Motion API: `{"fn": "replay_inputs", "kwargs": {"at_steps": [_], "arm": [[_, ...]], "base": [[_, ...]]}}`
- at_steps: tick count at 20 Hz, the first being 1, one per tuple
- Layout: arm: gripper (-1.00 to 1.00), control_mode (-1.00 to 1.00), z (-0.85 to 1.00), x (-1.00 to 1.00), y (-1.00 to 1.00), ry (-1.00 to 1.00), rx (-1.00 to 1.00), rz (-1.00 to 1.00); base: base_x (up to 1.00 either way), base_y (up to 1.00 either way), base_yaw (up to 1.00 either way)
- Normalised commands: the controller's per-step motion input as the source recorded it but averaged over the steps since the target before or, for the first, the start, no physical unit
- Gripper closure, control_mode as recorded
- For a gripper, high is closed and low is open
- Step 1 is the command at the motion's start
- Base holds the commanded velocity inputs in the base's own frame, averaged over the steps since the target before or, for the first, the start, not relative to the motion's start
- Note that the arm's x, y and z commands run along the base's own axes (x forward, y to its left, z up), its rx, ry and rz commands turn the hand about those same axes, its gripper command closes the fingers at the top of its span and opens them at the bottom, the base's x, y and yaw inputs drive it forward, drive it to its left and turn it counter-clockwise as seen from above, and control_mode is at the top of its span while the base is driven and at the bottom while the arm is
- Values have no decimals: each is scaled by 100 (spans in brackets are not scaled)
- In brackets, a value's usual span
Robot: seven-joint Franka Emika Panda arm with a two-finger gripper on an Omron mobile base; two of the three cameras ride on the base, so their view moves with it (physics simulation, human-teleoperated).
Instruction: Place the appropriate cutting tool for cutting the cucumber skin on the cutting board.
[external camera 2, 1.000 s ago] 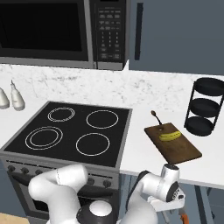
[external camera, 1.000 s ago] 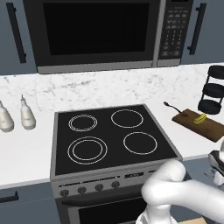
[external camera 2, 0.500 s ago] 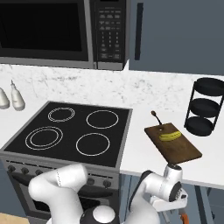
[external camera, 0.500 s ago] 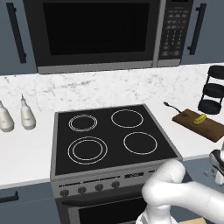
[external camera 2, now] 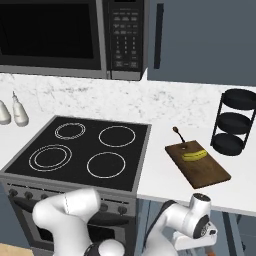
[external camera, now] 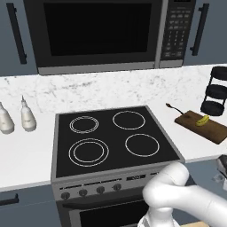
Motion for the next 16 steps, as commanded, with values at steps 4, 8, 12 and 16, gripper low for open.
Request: {"fn": "replay_inputs", "kwargs": {"at_steps": [4, 8, 12, 16], "arm": [[100, -100, 46, -20, 3, 0, 0, 2], [100, -100, 92, -41, 5, 0, 0, 4], [100, -100, 99, -34, 19, 0, 0, 5], [100, -100, 100, -47, 16, -14, 0, 6]], "base": [[0, 0, 0], [0, 0, 0], [0, 0, 0], [0, 0, 0]]}}
